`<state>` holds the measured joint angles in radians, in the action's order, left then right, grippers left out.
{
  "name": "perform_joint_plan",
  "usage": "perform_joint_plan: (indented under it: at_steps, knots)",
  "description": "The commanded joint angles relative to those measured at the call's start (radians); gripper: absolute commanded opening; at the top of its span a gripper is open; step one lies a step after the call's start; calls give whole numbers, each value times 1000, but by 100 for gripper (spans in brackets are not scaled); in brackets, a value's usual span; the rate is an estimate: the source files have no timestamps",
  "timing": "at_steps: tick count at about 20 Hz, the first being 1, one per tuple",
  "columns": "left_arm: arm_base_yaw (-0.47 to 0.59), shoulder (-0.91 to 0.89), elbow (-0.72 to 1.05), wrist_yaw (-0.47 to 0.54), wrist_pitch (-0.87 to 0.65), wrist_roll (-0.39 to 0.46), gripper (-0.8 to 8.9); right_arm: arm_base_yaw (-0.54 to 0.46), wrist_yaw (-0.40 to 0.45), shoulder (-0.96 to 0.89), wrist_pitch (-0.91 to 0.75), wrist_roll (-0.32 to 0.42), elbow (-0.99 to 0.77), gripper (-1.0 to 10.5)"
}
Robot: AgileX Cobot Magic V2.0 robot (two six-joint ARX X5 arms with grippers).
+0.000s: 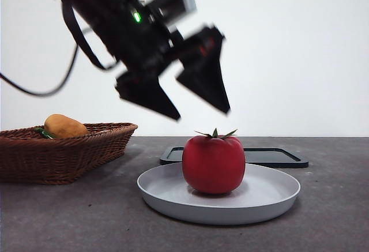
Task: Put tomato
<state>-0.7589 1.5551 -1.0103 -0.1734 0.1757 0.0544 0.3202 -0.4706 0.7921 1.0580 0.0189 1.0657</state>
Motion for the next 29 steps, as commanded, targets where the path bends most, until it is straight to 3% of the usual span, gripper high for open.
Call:
perform_joint_plan:
  at_steps: [1, 10, 15, 18, 23, 29]
  knots:
    - [16, -74, -17, 2, 22, -22, 563, 5, 0, 5, -6, -8, 19, 434]
    - [253, -451, -17, -4, 300, -47, 562, 5, 2, 5, -13, -7, 19, 434]
    - [413, -606, -17, -211, 553, -37, 561, 5, 4, 14, -30, -7, 19, 434]
    - [430, -665, -17, -299, 689, -5, 561, 5, 4, 38, -33, -7, 19, 434]
    - [426, -709, -17, -321, 853, 42, 561, 5, 3, 84, -34, -7, 19, 434]
    - [426, -713, -17, -321, 848, 47, 561, 8, -1, 136, -51, -7, 19, 434]
